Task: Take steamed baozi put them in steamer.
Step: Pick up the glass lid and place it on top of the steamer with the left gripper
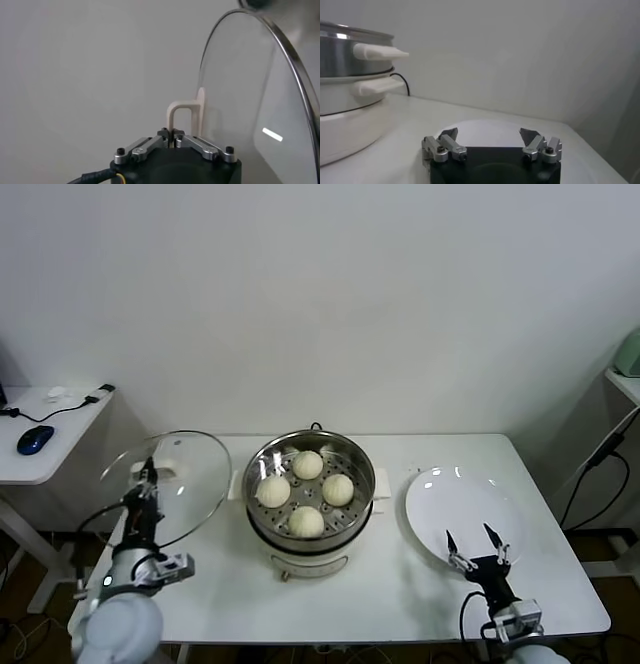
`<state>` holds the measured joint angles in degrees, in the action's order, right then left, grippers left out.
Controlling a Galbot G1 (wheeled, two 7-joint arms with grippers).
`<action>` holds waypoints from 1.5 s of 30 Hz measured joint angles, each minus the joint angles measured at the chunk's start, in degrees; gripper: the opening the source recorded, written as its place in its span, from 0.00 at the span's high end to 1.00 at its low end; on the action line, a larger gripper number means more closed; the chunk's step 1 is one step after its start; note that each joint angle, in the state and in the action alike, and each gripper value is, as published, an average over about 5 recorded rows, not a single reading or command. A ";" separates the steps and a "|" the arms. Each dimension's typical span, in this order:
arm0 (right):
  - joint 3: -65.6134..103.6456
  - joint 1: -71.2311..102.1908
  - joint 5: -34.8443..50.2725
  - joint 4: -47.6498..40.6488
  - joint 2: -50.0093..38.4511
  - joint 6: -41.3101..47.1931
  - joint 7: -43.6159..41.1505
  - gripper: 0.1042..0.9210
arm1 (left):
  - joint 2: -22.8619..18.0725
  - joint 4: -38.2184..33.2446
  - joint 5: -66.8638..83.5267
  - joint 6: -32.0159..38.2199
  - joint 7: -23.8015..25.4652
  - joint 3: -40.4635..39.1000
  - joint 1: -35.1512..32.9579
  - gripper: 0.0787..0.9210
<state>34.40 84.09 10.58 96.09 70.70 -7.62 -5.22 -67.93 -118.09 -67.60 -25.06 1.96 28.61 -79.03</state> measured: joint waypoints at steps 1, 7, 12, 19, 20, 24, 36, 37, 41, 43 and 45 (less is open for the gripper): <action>-0.05 0.07 -0.10 0.09 0.04 0.05 0.00 0.12 | -0.25 -0.47 -0.73 -1.15 0.60 -1.52 0.62 0.94; -0.28 0.68 -0.34 0.22 0.12 0.02 -0.01 0.12 | -3.45 -1.72 -6.76 -7.32 3.96 -11.26 4.61 0.94; -0.54 1.10 -0.44 -0.19 0.14 -0.35 -0.15 0.12 | -7.10 -1.10 -12.34 -11.27 6.62 -18.60 7.72 0.94; -0.55 1.78 -0.47 -0.97 0.40 -1.12 -0.22 0.12 | -12.49 1.49 -18.55 -14.30 9.42 -26.12 11.52 0.94; -0.54 1.89 -0.46 -1.06 0.43 -1.24 -0.22 0.12 | -13.27 2.00 -19.29 -14.53 9.61 -26.97 11.92 0.94; -0.50 2.23 -0.39 -1.53 0.48 -1.76 -0.22 0.12 | -16.26 4.18 -21.78 -15.29 10.04 -29.85 13.49 0.94; -0.23 2.72 0.32 -2.87 -0.11 -3.03 -0.10 0.12 | -22.02 11.52 -25.24 -16.80 10.30 -33.73 16.95 0.94; -0.20 2.70 0.35 -2.93 -0.17 -3.11 -0.08 0.12 | -22.19 12.00 -25.41 -16.88 10.35 -33.85 17.06 0.94; -0.13 2.61 0.42 -3.04 -0.23 -3.38 0.00 0.12 | -22.50 13.62 -25.95 -17.10 10.45 -33.93 17.33 0.94; -0.12 2.51 0.40 -3.15 -0.16 -3.49 0.08 0.12 | -22.51 14.25 -26.20 -17.13 10.47 -33.83 17.46 0.94; -0.11 2.44 0.36 -3.28 -0.03 -3.63 0.14 0.12 | -22.46 14.74 -26.44 -17.14 10.48 -33.67 17.57 0.94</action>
<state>34.29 86.52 10.94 92.81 70.67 -11.26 -5.08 -90.39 -103.35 -94.05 -42.20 12.44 -5.06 -61.46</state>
